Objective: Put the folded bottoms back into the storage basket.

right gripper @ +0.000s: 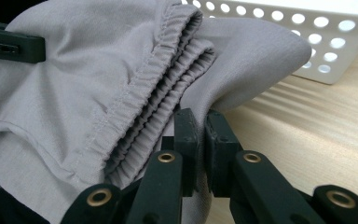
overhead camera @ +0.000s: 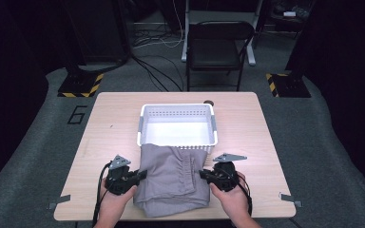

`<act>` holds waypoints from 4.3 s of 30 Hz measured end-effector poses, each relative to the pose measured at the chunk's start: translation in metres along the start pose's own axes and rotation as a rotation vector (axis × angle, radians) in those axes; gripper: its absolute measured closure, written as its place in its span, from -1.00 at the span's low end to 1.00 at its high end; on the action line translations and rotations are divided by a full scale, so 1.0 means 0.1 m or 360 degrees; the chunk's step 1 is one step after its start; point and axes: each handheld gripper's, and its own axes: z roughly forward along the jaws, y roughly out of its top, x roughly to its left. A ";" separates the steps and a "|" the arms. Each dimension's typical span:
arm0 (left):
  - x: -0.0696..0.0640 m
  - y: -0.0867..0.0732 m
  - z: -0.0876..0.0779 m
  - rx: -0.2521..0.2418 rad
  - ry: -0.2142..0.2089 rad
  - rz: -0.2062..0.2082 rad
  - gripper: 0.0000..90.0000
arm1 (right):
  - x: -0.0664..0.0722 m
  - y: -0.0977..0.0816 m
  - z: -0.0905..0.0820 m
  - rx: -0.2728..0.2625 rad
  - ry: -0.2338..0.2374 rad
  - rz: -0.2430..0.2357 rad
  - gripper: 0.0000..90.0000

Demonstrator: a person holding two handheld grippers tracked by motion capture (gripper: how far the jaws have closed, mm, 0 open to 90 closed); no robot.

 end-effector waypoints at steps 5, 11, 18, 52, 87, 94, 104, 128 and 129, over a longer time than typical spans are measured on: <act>-0.03 0.05 -0.06 -0.0005 0.0013 0.0050 0.77 | 0.01 0.06 -0.06 -0.0003 0.0012 0.0025 0.88; -0.03 0.13 -0.12 0.0001 0.0009 0.0059 0.77 | 0.05 0.13 -0.12 -0.0024 0.0037 -0.0004 0.88; -0.07 0.24 -0.16 0.0019 0.0014 0.0071 0.77 | 0.04 0.28 -0.17 0.0002 0.0062 -0.0015 0.88; -0.07 0.84 -0.24 0.0008 0.0015 0.0115 0.77 | 0.01 0.84 -0.32 0.0029 0.0072 -0.0047 0.88; 0.01 1.26 -0.14 0.0011 -0.0011 0.0097 0.77 | -0.08 1.25 -0.35 0.0078 -0.0019 -0.0078 0.88; 0.04 1.34 -0.09 0.0017 -0.0008 0.0109 0.77 | -0.12 1.34 -0.31 0.0083 -0.0045 -0.0090 0.88; 0.11 1.45 0.00 0.0008 -0.0007 0.0080 0.76 | -0.17 1.43 -0.27 0.0111 -0.0081 -0.0093 0.88; 0.26 1.76 0.14 0.0026 0.0034 0.0076 0.76 | -0.27 1.77 -0.12 0.0094 -0.0142 -0.0087 0.88; 0.27 1.77 0.15 0.0028 0.0036 0.0076 0.76 | -0.27 1.78 -0.11 0.0092 -0.0151 -0.0087 0.88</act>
